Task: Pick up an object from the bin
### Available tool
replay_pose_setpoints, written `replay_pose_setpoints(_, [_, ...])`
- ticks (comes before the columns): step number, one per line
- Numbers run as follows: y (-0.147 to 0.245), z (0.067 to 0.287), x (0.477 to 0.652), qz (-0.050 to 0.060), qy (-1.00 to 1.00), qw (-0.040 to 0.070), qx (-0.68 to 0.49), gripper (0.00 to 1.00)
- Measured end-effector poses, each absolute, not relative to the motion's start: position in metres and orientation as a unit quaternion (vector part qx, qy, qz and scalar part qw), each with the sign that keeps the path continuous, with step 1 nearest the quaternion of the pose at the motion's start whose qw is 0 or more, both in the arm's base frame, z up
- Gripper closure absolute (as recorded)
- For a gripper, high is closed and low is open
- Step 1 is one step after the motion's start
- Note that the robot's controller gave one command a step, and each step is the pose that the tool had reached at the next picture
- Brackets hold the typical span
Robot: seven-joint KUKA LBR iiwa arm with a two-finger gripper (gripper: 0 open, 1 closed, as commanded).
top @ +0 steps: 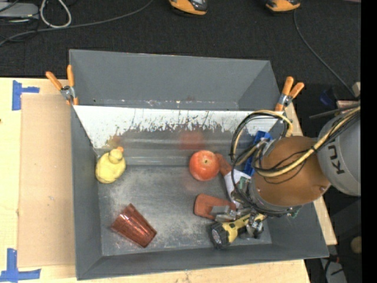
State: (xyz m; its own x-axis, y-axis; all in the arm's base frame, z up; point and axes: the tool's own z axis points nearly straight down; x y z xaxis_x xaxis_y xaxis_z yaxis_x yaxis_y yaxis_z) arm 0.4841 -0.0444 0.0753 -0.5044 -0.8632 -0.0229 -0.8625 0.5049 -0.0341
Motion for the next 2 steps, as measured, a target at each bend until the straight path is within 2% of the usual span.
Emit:
replay_pose_setpoints(1, [-0.044,0.075,0.484,-0.009,0.867,0.019,-0.497,1.0])
replay_pose_setpoints(2, [-0.043,0.112,0.484,-0.007,0.868,0.02,-0.496,1.0])
